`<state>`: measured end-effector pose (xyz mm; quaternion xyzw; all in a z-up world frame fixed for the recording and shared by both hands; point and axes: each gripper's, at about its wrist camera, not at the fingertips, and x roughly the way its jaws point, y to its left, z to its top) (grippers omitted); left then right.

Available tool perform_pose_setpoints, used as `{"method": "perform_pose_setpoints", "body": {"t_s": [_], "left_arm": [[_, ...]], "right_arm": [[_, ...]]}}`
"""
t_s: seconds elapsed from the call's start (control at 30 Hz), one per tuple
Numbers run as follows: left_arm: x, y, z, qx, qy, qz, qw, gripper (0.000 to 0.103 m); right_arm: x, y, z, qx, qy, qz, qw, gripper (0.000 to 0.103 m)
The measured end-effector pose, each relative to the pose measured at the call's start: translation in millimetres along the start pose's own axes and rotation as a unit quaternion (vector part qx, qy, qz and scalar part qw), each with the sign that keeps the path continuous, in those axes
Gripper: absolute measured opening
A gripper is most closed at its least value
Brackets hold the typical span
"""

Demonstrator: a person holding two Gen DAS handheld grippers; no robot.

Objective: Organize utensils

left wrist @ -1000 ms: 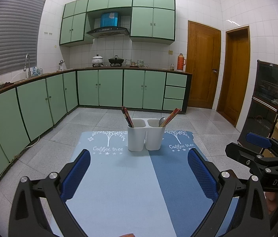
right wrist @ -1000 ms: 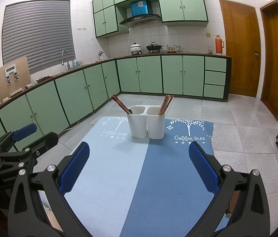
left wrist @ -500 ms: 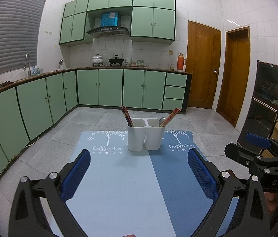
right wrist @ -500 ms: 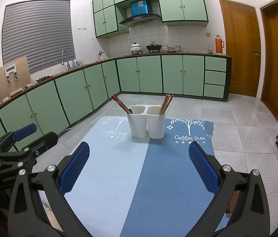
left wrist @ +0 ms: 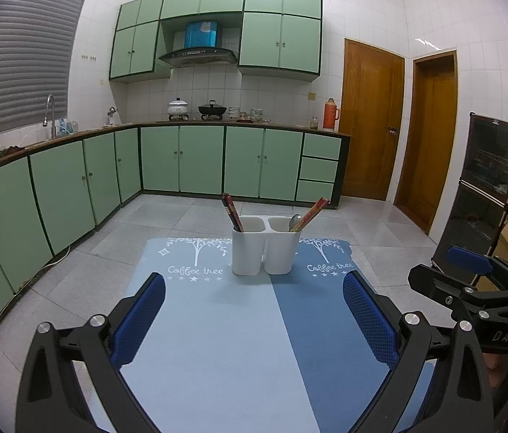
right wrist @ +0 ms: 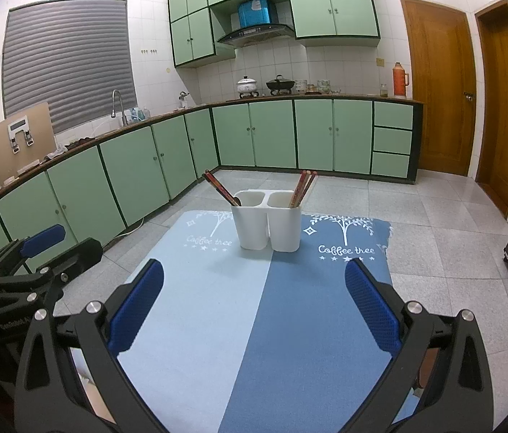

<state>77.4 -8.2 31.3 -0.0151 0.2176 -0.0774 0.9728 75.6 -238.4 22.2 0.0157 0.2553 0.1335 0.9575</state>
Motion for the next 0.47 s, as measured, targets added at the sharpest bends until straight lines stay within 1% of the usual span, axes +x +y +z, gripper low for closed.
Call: {"method": "perform_pose_setpoints", "body": {"t_s": [0.47], "left_arm": [[0.3,-0.8,0.1,0.001,0.001,0.001,1.0,0.097]], "right_arm": [[4.7,-1.3,-1.9,0.005,0.002,0.0,1.0,0.098]]}}
